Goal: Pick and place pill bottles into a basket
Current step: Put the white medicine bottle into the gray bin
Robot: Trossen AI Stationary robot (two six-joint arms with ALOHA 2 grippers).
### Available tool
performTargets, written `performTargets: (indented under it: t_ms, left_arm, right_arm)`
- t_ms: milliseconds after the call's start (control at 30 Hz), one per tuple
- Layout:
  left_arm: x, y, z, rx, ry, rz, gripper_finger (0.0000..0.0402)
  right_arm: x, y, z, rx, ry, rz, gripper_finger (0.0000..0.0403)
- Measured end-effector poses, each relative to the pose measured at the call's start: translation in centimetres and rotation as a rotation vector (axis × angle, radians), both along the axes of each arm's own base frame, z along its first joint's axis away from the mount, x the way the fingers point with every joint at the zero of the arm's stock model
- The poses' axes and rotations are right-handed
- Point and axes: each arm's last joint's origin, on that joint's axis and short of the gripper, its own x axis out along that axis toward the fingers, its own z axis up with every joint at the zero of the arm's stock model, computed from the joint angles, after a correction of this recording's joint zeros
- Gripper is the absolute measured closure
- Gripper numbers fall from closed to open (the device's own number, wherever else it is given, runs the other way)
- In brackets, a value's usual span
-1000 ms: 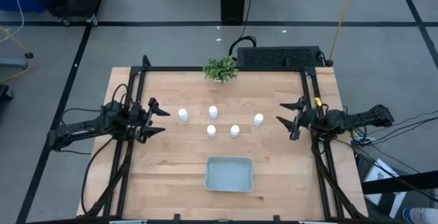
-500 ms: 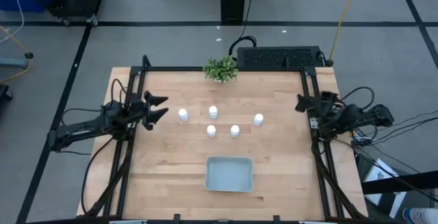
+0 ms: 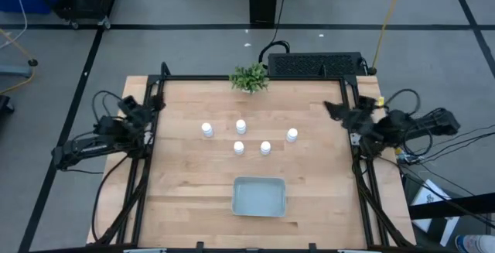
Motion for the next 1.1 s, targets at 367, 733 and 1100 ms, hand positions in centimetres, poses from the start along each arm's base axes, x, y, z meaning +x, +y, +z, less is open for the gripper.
performTargets:
  t_ms: [367,733,1100]
  left_arm:
    - [-0.1,-0.5,1.2,-0.005,-0.053,-0.176,0.0096]
    - [1.9,-0.1,10.4,-0.121,0.010,-0.209,0.0097]
    - [10.6,1.2,16.0,-0.139,0.535,-0.363,0.0109]
  right_arm:
    - [7.3,0.7,5.2,0.004,0.289,0.030,0.0140]
    - [9.0,-0.2,7.0,0.024,0.399,0.180,0.0140]
    - [11.6,-1.3,7.9,-0.028,0.717,0.353,0.0156]
